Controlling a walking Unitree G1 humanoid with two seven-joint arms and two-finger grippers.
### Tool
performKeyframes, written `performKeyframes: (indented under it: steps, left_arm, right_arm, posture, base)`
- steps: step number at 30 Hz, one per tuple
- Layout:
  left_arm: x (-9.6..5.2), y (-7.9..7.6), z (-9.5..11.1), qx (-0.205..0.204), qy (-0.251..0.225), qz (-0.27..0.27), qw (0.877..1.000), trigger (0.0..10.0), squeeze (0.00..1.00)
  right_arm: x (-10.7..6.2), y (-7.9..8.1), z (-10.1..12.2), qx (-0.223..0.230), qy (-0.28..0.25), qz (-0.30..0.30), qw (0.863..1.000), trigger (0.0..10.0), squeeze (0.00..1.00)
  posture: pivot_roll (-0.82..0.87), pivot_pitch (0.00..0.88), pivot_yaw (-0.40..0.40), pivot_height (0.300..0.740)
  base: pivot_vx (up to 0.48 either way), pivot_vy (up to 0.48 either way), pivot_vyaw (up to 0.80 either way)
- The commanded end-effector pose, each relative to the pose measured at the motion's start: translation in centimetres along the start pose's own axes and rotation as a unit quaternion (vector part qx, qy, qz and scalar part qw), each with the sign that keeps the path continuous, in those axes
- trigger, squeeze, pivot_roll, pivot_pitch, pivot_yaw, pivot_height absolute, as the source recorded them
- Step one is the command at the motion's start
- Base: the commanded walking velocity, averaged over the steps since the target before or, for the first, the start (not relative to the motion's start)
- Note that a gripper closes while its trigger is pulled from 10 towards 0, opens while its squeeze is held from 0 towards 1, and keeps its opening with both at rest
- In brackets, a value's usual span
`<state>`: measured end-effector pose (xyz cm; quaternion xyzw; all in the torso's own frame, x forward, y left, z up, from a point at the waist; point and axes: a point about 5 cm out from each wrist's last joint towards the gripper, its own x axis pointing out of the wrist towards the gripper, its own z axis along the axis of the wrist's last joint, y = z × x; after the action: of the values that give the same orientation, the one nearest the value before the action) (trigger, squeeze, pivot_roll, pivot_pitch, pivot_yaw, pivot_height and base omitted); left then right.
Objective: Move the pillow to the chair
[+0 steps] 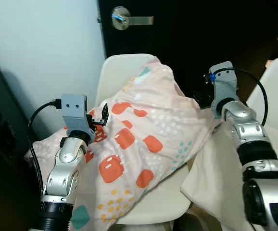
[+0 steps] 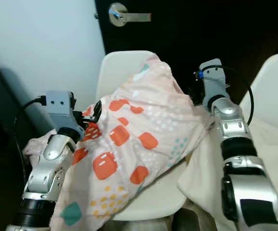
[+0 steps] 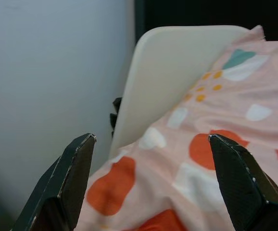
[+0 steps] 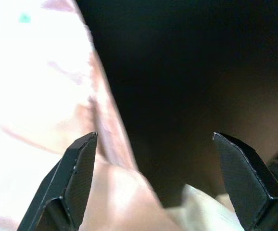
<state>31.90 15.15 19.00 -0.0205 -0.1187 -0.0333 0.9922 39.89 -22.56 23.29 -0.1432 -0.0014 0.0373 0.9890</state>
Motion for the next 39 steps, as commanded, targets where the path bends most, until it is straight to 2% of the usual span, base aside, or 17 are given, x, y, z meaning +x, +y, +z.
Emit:
performKeyframes:
  steps: [1, 2, 4, 5, 6, 7, 10, 12, 17, 23, 39]
  left_arm:
    - [-0.2, 0.4, -0.9, 0.001, 0.018, 0.012, 1.0, 10.0, 0.0]
    - [-0.3, 0.4, -1.4, 0.004, 0.028, 0.016, 0.999, 10.0, 0.0]
    - [-0.3, 0.4, -1.4, 0.004, 0.028, 0.016, 0.999, 10.0, 0.0]
    - [-0.5, 0.3, -2.0, 0.007, 0.04, 0.017, 0.999, 10.0, 0.0]
    - [-0.5, 0.3, -2.0, 0.007, 0.04, 0.017, 0.999, 10.0, 0.0]
    - [-1.0, 0.1, -2.9, 0.009, 0.057, 0.016, 0.998, 10.0, 0.0]
    - [-1.1, 0.1, -3.2, 0.007, 0.061, 0.015, 0.998, 10.0, 0.0]
    - [-1.5, -0.1, -3.8, 0.013, 0.07, 0.008, 0.997, 10.0, 0.0]
    - [-1.8, -0.1, -4.9, 0.028, 0.088, 0.008, 0.996, 10.0, 0.0]
    - [-1.8, -0.3, -5.0, 0.023, 0.086, 0.002, 0.996, 10.0, 0.0]
    - [-1.5, -0.9, -4.7, 0.015, 0.07, -0.008, 0.997, 10.0, 0.0]
  right_arm:
    - [-0.1, 1.0, -0.3, 0.051, -0.023, 0.019, 0.998, 10.0, 0.0]
    - [-0.1, 2.8, -0.7, 0.1, -0.037, 0.045, 0.993, 10.0, 0.0]
    - [-0.1, 2.8, -0.7, 0.1, -0.037, 0.045, 0.993, 10.0, 0.0]
    - [-0.2, 4.5, -1.3, 0.149, -0.048, 0.072, 0.985, 10.0, 0.0]
    - [-0.2, 4.5, -1.3, 0.149, -0.048, 0.072, 0.985, 10.0, 0.0]
    - [-0.6, 7.4, -2.7, 0.187, -0.051, 0.109, 0.975, 10.0, 0.0]
    - [-0.8, 8.2, -3.1, 0.189, -0.051, 0.118, 0.973, 10.0, 0.0]
    - [-1.1, 10.0, -4.4, 0.181, -0.032, 0.136, 0.973, 10.0, 0.0]
    - [-1.5, 11.6, -5.4, 0.178, -0.019, 0.154, 0.972, 10.0, 0.0]
    - [-1.6, 12.0, -5.4, 0.187, -0.025, 0.162, 0.968, 10.0, 0.0]
    - [-1.7, 12.0, -4.9, 0.198, -0.05, 0.165, 0.965, 10.0, 0.0]
  posture:
    - [0.11, 0.0, 0.022, 0.324]
    - [0.11, 0.0, 0.022, 0.329]
    - [0.11, 0.0, 0.022, 0.329]
    - [0.11, 0.0, 0.023, 0.334]
    - [0.11, 0.0, 0.023, 0.334]
    - [0.11, 0.0, 0.025, 0.344]
    - [0.12, 0.0, 0.024, 0.349]
    - [0.12, 0.0, 0.024, 0.359]
    - [0.12, 0.0, 0.025, 0.374]
    - [0.12, 0.0, 0.024, 0.388]
    - [0.11, 0.0, 0.023, 0.448]
  base:
    - [0.0, 0.0, 0.0]
    - [0.0, 0.0, 0.0]
    - [0.0, 0.0, 0.0]
    - [0.0, 0.0, 0.0]
    - [0.0, 0.0, 0.0]
    - [0.0, 0.0, 0.0]
    - [0.0, 0.0, 0.0]
    - [0.0, 0.0, 0.0]
    - [0.0, 0.0, 0.0]
    - [-0.32, 0.0, 0.0]
    - [0.0, 0.0, 0.0]
